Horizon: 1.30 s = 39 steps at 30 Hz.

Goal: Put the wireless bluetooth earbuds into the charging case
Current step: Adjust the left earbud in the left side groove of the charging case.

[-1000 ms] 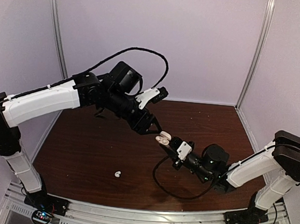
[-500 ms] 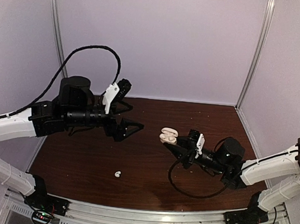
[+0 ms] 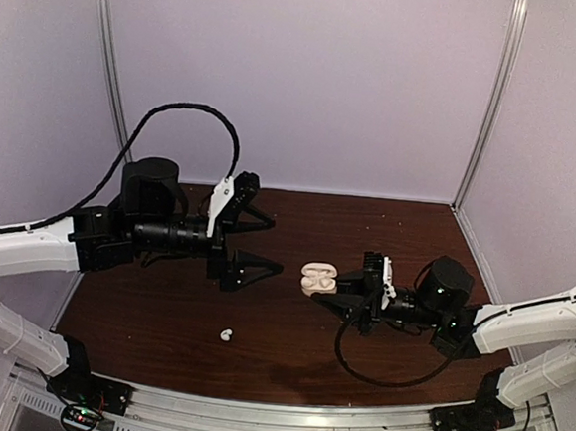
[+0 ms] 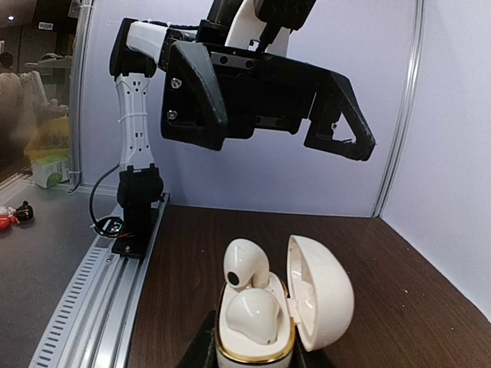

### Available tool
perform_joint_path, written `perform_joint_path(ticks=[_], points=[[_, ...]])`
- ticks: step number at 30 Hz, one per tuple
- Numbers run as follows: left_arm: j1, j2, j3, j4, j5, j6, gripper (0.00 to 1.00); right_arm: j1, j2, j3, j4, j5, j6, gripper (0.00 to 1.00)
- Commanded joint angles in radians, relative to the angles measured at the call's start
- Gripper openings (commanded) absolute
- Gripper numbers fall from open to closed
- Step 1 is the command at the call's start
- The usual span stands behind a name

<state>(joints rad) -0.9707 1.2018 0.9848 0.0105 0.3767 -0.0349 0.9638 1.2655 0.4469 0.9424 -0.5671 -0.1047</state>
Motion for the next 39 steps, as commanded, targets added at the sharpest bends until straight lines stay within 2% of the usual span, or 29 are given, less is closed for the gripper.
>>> perform_joint_path(ticks=[1, 7, 11, 39], points=[[-0.005, 0.018, -0.008, 0.074, 0.116, 0.024, 0.98, -0.005, -0.002, 0.033, -0.028, -0.047, 0.030, 0.00], [-0.011, 0.066, 0.017, 0.051, 0.136, 0.025, 0.98, -0.005, 0.011, 0.034, -0.012, -0.057, 0.040, 0.00], [-0.013, 0.113, 0.062, -0.005, 0.155, 0.076, 0.98, -0.005, 0.021, 0.037, 0.001, -0.060, 0.046, 0.00], [-0.013, 0.195, 0.114, -0.034, 0.101, 0.063, 0.98, -0.004, 0.043, 0.037, 0.044, -0.078, 0.065, 0.00]])
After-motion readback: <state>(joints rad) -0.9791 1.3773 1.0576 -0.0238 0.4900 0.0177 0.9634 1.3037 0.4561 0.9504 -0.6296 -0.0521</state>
